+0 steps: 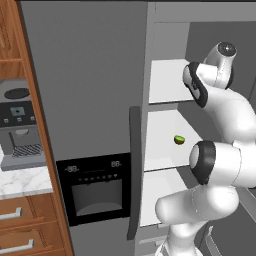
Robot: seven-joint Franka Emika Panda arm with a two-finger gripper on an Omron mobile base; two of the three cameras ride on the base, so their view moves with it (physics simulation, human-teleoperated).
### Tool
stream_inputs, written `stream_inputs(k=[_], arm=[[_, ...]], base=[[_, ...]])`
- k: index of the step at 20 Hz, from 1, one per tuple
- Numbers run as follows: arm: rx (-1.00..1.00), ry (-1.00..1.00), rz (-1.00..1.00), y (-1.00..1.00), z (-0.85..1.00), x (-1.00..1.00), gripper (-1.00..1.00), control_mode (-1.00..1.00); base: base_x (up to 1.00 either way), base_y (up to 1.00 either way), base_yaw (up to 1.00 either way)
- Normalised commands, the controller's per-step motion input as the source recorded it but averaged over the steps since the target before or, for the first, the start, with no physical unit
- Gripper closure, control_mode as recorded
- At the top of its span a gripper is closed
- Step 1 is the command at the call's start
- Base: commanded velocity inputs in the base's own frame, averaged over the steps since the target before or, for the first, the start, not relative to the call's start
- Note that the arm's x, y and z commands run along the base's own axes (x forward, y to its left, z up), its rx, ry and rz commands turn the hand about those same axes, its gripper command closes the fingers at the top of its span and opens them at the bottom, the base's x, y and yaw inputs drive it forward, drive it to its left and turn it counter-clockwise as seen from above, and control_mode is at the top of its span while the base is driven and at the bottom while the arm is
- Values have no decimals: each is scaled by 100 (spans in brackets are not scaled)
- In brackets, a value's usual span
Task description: Retrieve the apple and kiwi from the fridge and place them into the bowl on the dining table.
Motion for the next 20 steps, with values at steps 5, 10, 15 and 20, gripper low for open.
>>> stream_inputs(k=[5, 10, 15, 20], arm=[[-2, 0, -2, 0, -55, 8, -100, -100], [-1, 0, -3, 0, -50, 21, 100, -100], [0, 0, -4, 0, -51, 11, 100, -100], [0, 9, -8, 10, -37, -56, 100, -100]], base=[[0, 0, 0], [0, 0, 0], [0, 0, 0], [0, 0, 0]])
